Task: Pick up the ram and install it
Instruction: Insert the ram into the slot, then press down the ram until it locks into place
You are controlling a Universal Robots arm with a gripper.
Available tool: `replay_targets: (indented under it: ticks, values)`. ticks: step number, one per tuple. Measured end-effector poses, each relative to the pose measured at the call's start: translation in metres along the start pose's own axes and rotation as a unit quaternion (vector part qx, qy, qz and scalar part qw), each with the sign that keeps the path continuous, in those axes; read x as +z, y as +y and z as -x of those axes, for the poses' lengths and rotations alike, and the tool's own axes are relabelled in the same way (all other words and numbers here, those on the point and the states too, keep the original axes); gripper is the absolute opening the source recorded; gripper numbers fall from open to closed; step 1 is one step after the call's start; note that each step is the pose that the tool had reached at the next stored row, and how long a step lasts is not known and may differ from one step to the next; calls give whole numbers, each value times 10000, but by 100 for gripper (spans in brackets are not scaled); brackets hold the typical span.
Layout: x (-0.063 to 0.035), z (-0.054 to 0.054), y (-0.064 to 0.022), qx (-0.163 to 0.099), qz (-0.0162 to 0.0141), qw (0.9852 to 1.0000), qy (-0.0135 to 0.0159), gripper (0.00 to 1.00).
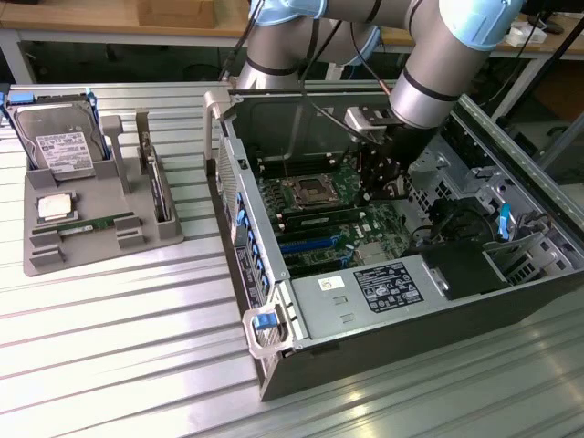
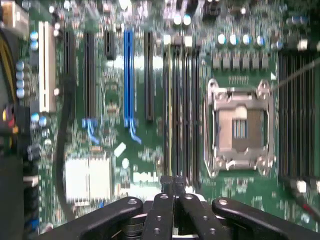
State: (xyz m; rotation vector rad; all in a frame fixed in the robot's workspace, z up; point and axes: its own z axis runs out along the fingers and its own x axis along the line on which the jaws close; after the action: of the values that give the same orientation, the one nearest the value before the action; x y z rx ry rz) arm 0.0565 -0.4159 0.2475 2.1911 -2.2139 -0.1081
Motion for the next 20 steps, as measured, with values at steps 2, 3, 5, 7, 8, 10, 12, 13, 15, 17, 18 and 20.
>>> replay_targets:
  ticks: [2,3,5,7,8,10,12,13,15,17,18,20]
  values:
    - [-8,1,-137,0,13,10000,0,10]
    - [-13,1,-200,1,17,10000,0,10]
    - [-167,6,-225,1,17,10000,-2,10]
    - [-264,9,-225,1,18,10000,-8,10]
    - [-264,9,-225,0,17,10000,-13,10]
    - [-265,9,-225,0,18,10000,-11,10]
    - [-265,9,-225,0,18,10000,-12,10]
    - [-265,9,-225,0,18,10000,-11,10]
    - [-265,9,-225,0,18,10000,-11,10]
    - [-263,9,-214,0,17,10000,-11,10]
    - [-236,7,-154,0,18,10000,-11,10]
    - [-151,4,-50,0,18,10000,-12,10]
